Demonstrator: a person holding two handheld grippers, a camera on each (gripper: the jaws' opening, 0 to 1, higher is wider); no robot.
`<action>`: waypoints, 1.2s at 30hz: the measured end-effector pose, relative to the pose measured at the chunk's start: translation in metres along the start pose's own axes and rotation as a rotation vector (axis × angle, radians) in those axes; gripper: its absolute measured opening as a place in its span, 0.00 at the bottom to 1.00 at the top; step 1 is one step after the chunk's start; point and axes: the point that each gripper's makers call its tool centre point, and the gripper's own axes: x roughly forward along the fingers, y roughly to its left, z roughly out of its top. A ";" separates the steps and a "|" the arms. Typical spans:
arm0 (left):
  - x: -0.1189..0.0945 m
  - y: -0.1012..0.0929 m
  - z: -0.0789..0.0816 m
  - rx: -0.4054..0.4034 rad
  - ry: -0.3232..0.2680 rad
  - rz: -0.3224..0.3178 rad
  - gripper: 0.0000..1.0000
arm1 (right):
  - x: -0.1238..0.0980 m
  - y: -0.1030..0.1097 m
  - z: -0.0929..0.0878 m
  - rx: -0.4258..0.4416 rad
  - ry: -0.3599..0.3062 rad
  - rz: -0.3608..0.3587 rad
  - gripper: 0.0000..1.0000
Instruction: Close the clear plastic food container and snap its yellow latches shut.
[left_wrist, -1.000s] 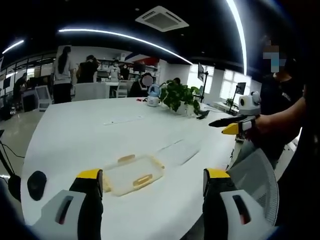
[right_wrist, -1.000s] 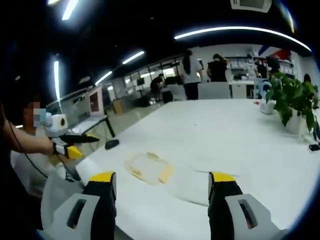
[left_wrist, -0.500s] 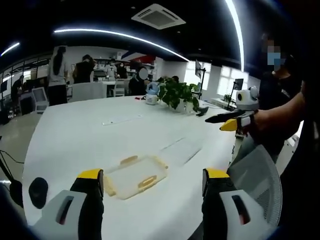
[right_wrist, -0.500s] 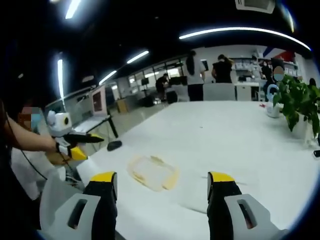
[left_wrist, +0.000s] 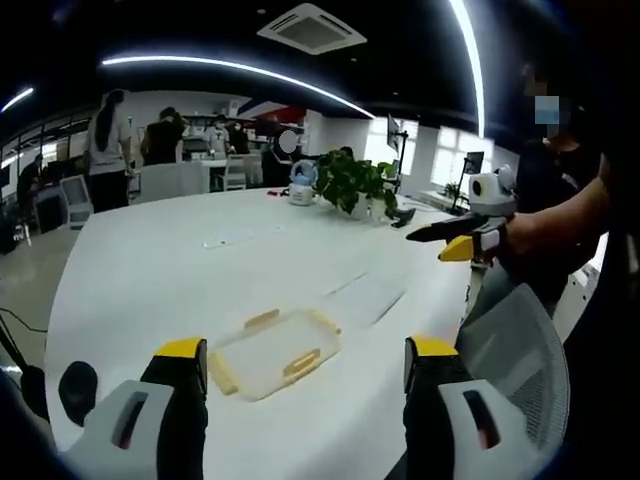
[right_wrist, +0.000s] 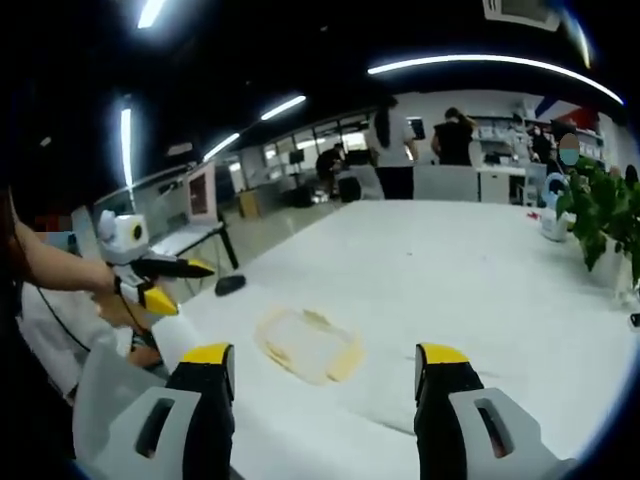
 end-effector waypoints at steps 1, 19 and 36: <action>0.000 0.000 0.000 0.000 0.003 -0.001 0.81 | 0.001 0.000 0.000 0.001 0.000 0.001 0.74; 0.010 0.010 -0.005 0.025 0.031 -0.025 0.80 | 0.016 0.004 -0.003 -0.010 0.018 0.025 0.73; 0.023 0.021 -0.018 0.058 0.097 -0.066 0.79 | 0.029 0.002 -0.006 -0.023 0.043 0.035 0.72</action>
